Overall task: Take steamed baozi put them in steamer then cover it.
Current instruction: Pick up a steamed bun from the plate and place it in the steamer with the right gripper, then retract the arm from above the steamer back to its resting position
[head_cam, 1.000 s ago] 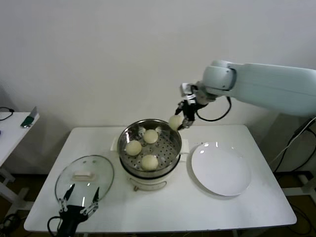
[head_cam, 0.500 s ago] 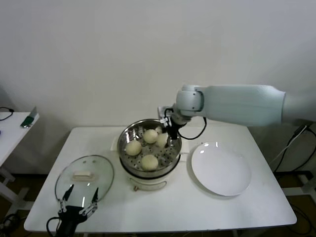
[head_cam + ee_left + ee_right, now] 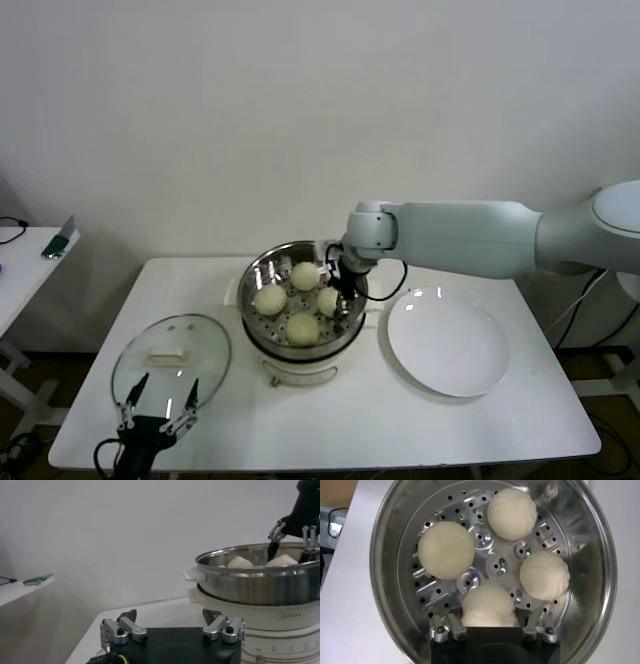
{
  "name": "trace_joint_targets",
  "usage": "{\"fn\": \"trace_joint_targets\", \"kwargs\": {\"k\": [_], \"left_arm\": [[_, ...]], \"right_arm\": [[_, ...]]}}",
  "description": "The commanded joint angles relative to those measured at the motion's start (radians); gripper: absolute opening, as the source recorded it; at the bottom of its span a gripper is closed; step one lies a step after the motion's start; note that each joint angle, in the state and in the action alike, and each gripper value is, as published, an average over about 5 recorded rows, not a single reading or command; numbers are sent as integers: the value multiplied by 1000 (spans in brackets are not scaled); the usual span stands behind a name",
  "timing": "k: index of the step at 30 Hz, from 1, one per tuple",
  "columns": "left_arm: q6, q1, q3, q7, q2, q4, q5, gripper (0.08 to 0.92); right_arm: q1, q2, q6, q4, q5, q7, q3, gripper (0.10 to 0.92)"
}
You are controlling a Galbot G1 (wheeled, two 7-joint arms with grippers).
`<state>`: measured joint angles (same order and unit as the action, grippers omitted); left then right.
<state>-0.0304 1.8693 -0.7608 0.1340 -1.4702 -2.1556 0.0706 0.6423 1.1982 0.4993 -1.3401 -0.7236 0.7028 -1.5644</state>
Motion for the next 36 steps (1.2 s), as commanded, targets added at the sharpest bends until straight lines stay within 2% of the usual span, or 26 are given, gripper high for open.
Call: {"fn": "trace_joint_targets", "kwargs": {"k": [1,6,8,12,15,18,25,29,33,36], "left_arm": [[45,-5,-2,-45,7,-9,16,823],[67,-14,-7,-68,19,-18,38,823],[70,-14,-14,-55,33,-23,52,823],[41,-11,-32,23,68,-27,53,823],[8,-28,-34,30,72,-14,-3,823],[5,-39,-27,-1,71,-1,-5,823],[42,-64,-14,-28,82,21,5,823],[47,-80,-6,-59,106,38,-119,823],[37,-103,-8,-125,127,54,-236,823],[18,-132,-30,-116,124,75,-281,823]], "right_arm": [[8,-12,-28,14,-57,18,45,788],[56,-113,-51,1,-130,35,129,821],[43,-178,-37,-5,-159,0,200,822],[-95,-313,-24,-19,-235,-277,442,823],[-250,-395,-69,-24,-217,-511,635,823],[-457,-488,-131,-66,-186,-644,865,823],[-1115,-659,-313,-254,-23,-672,1442,823],[-1530,-636,-402,-318,82,-644,1785,823],[-1828,-501,-508,-330,136,-625,2023,823],[-1940,-394,-588,-322,168,-603,2108,823]]}}
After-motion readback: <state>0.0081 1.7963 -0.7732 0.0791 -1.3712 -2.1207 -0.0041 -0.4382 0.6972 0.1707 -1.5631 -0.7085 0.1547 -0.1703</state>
